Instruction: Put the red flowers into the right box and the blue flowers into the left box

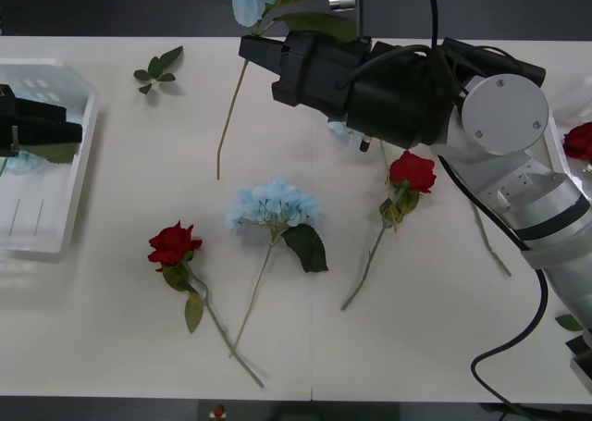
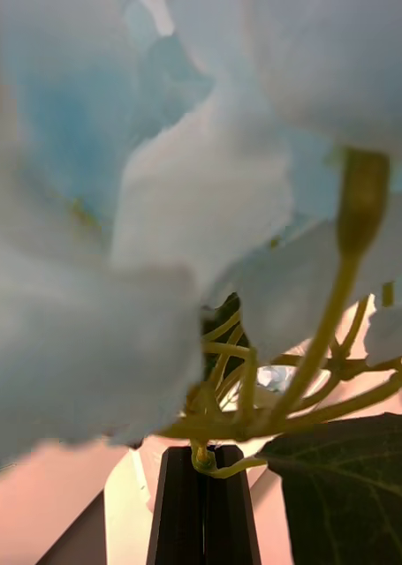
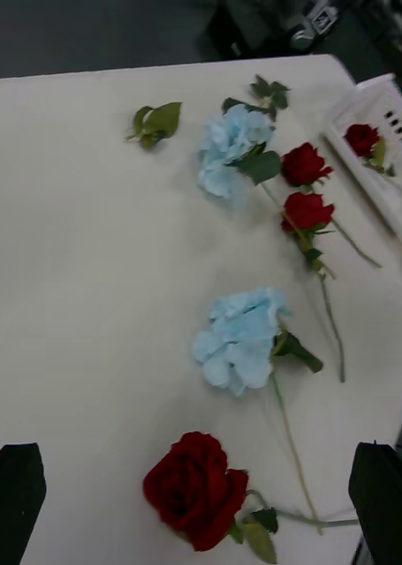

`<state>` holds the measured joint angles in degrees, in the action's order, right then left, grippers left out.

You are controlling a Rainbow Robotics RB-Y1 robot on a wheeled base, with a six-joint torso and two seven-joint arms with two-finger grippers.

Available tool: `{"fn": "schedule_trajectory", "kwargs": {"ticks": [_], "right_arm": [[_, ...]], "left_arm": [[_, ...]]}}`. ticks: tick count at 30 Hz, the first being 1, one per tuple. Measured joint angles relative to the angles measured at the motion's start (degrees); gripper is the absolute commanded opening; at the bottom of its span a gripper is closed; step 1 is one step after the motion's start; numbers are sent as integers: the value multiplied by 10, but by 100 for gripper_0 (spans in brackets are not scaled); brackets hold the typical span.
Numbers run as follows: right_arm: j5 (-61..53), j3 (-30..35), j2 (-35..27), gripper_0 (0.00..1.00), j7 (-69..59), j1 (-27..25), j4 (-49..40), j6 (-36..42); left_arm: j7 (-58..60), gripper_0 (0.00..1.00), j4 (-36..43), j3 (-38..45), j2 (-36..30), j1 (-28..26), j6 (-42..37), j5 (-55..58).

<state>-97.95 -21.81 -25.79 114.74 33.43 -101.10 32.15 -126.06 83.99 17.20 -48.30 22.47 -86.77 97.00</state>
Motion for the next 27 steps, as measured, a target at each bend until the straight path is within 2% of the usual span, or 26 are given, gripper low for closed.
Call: {"fn": "schedule_trajectory", "kwargs": {"ticks": [6,10,19,27], "right_arm": [[0,1,0,0,0,0,0,0],[0,1,0,0,0,0,0,0],[0,1,0,0,1,0,0,-1],[0,0,1,0,1,0,0,-18]], "left_arm": [[0,100,0,-60,0,1,2,154],[0,100,0,-105,1,16,11,200],[0,100,0,-144,78,71,12,193],[0,100,0,-191,128,99,29,165]]}}
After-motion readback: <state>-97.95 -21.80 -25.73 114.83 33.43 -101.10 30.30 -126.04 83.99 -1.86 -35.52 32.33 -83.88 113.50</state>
